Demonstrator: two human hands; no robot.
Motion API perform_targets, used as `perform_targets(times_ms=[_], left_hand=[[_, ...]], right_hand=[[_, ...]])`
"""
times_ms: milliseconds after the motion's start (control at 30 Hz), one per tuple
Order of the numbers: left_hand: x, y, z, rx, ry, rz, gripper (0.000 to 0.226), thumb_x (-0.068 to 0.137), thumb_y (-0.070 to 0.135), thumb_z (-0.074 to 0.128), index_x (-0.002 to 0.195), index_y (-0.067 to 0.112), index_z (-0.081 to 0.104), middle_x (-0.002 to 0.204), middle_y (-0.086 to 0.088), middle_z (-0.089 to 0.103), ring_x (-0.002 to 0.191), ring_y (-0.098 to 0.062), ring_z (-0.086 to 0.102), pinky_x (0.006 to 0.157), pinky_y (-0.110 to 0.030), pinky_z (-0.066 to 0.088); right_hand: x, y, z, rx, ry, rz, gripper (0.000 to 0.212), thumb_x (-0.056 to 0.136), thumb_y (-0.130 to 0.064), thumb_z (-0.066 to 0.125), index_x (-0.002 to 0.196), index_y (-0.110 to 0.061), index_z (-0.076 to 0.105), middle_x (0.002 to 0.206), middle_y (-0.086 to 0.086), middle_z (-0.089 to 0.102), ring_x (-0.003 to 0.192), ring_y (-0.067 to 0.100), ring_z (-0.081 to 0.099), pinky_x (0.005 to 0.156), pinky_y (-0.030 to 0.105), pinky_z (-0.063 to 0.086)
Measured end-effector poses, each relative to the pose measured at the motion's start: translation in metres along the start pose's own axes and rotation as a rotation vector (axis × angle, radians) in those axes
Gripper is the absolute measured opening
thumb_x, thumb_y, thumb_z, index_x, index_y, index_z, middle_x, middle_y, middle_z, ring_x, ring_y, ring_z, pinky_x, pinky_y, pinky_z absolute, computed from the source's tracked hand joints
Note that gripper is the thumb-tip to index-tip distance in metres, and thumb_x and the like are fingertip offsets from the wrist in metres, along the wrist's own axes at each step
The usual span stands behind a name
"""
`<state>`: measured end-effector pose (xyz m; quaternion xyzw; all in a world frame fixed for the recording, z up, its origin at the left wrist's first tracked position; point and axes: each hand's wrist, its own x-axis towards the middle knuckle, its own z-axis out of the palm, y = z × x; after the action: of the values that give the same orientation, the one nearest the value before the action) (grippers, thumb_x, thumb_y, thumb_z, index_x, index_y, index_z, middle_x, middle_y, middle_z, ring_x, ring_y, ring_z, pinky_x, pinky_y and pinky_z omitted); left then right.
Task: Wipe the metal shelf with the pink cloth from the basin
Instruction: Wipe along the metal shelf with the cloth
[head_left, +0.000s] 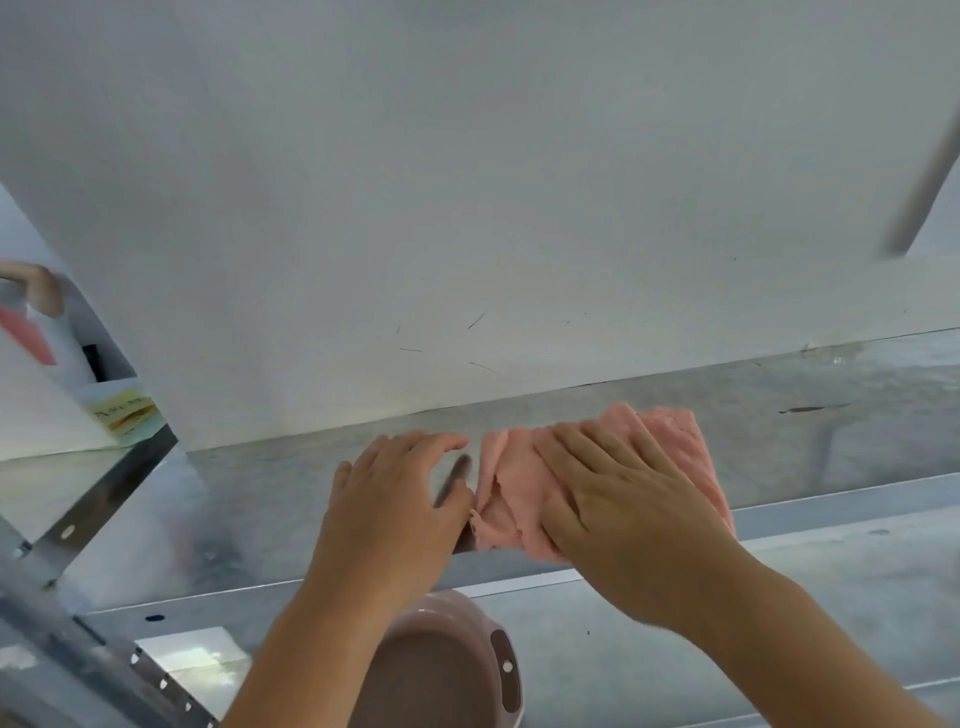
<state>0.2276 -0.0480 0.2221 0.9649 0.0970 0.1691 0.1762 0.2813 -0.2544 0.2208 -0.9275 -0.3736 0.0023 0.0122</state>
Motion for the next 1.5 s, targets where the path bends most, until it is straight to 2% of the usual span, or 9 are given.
perform_targets(times_ms=[133, 233, 433, 533, 700, 1033, 1300, 1367, 1500], left_hand=[[0.001, 0.007, -0.003, -0.037, -0.019, -0.017, 0.041, 0.100, 0.045, 0.049, 0.141, 0.047, 0.050, 0.142, 0.019, 0.054, 0.135, -0.011, 0.042, 0.115, -0.041, 0.032], [-0.001, 0.017, -0.003, -0.086, -0.049, -0.021, 0.047, 0.099, 0.039, 0.037, 0.145, 0.050, 0.045, 0.142, 0.016, 0.054, 0.137, -0.014, 0.039, 0.117, -0.047, 0.030], [0.003, 0.027, 0.004, -0.133, -0.059, -0.028, 0.052, 0.096, 0.074, 0.021, 0.140, 0.056, 0.043, 0.136, 0.021, 0.057, 0.138, -0.014, 0.041, 0.117, -0.049, 0.028], [0.005, 0.031, 0.008, -0.047, -0.067, 0.003, 0.057, 0.093, 0.076, 0.024, 0.143, 0.053, 0.040, 0.138, 0.022, 0.054, 0.136, -0.010, 0.041, 0.117, -0.047, 0.028], [0.007, 0.043, 0.009, -0.025, -0.090, -0.013, 0.059, 0.092, 0.070, 0.033, 0.149, 0.054, 0.036, 0.145, 0.023, 0.048, 0.139, -0.009, 0.035, 0.117, -0.043, 0.028], [0.013, 0.078, 0.018, -0.017, -0.123, 0.005, 0.051, 0.096, 0.064, 0.042, 0.145, 0.052, 0.041, 0.142, 0.027, 0.045, 0.137, -0.007, 0.031, 0.111, -0.034, 0.027], [0.019, 0.124, 0.039, -0.051, -0.130, 0.067, 0.050, 0.096, 0.063, 0.042, 0.145, 0.051, 0.042, 0.143, 0.026, 0.046, 0.134, -0.003, 0.031, 0.112, -0.033, 0.028], [0.020, 0.137, 0.046, -0.052, -0.127, 0.078, 0.049, 0.097, 0.063, 0.041, 0.145, 0.051, 0.042, 0.144, 0.025, 0.046, 0.134, -0.005, 0.031, 0.115, -0.035, 0.027], [0.024, 0.163, 0.058, -0.059, -0.127, 0.089, 0.051, 0.096, 0.065, 0.040, 0.146, 0.052, 0.039, 0.148, 0.026, 0.043, 0.138, -0.006, 0.029, 0.119, -0.040, 0.026]], right_hand=[[0.022, 0.009, -0.001, 0.048, 0.047, 0.070, 0.106, 0.074, -0.052, -0.020, 0.163, -0.013, 0.021, 0.177, 0.007, 0.011, 0.163, 0.029, 0.004, 0.129, 0.056, 0.002], [0.047, 0.020, 0.000, 0.057, 0.036, 0.062, 0.110, 0.070, -0.053, -0.020, 0.162, -0.012, 0.022, 0.177, 0.007, 0.007, 0.163, 0.028, 0.001, 0.128, 0.058, 0.001], [0.006, 0.014, 0.000, 0.027, 0.011, 0.025, 0.111, 0.069, -0.049, -0.027, 0.162, -0.009, 0.017, 0.177, 0.008, -0.005, 0.163, 0.030, -0.010, 0.129, 0.057, -0.003], [0.013, 0.019, -0.003, 0.054, 0.001, 0.021, 0.113, 0.067, -0.050, -0.026, 0.163, -0.011, 0.019, 0.177, 0.008, -0.001, 0.163, 0.029, -0.006, 0.129, 0.057, -0.001], [0.032, 0.026, 0.001, 0.149, 0.067, 0.094, 0.072, 0.100, -0.049, 0.004, 0.168, -0.022, 0.009, 0.177, 0.000, 0.005, 0.163, 0.020, -0.001, 0.131, 0.051, -0.004], [0.004, 0.100, -0.003, 0.157, 0.070, 0.207, 0.062, 0.108, -0.044, 0.020, 0.167, -0.029, 0.011, 0.177, -0.005, 0.007, 0.162, 0.014, 0.002, 0.131, 0.044, -0.003], [-0.028, 0.176, -0.012, 0.061, -0.006, 0.234, 0.080, 0.094, -0.064, -0.011, 0.166, -0.033, 0.003, 0.177, -0.009, 0.002, 0.162, 0.012, -0.002, 0.131, 0.042, -0.004], [-0.042, 0.180, -0.011, 0.024, 0.018, 0.172, 0.105, 0.079, -0.070, -0.035, 0.167, -0.029, 0.008, 0.177, -0.006, 0.005, 0.163, 0.017, 0.001, 0.131, 0.045, -0.002], [-0.066, 0.177, -0.006, 0.009, 0.009, 0.112, 0.115, 0.079, -0.064, -0.040, 0.165, -0.017, 0.021, 0.176, 0.000, 0.006, 0.164, 0.025, 0.002, 0.130, 0.051, 0.002]])
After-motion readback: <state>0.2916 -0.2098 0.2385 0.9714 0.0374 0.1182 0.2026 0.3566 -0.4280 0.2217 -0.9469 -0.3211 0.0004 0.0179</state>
